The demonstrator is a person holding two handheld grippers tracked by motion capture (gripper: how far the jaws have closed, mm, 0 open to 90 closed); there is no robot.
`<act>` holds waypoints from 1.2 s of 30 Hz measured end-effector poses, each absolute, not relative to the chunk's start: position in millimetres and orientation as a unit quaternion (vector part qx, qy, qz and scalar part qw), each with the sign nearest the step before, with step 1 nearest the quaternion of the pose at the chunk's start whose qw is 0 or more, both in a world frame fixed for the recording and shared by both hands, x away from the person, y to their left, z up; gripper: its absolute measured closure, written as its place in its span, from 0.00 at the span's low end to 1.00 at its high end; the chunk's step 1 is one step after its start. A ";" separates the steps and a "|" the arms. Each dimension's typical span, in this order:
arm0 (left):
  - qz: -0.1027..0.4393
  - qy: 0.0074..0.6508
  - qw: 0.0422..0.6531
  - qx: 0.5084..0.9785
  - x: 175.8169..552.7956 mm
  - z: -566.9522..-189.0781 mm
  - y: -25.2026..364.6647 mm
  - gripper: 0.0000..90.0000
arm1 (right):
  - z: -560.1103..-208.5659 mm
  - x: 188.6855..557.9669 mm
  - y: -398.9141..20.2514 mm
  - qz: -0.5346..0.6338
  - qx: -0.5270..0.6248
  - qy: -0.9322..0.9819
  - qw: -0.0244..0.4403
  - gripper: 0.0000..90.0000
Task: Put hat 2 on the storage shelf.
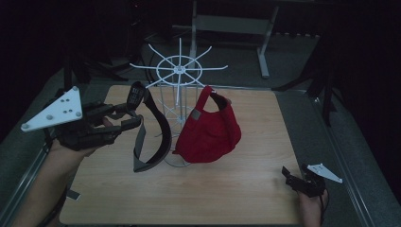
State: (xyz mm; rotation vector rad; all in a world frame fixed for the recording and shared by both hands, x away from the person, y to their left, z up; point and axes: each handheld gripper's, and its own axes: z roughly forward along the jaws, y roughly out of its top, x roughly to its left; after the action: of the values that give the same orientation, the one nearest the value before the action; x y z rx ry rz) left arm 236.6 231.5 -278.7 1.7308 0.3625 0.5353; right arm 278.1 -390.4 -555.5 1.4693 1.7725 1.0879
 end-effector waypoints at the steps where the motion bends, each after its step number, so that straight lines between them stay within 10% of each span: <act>1: 0.228 0.159 0.605 0.746 235.8 -279.7 232.6 0.64 | -555.5 278.2 -390.3 0.408 0.552 0.666 0.293 0.15; 36: 0.281 0.253 0.579 0.722 219.5 -362.0 303.6 0.63 | -555.5 278.5 -389.4 0.405 0.552 0.666 0.295 0.15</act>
State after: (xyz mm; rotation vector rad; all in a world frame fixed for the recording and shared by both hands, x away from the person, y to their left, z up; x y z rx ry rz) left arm 219.5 303.6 -362.0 1.6883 0.5906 0.6572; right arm 278.5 -389.4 -555.5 1.4682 1.7734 1.0789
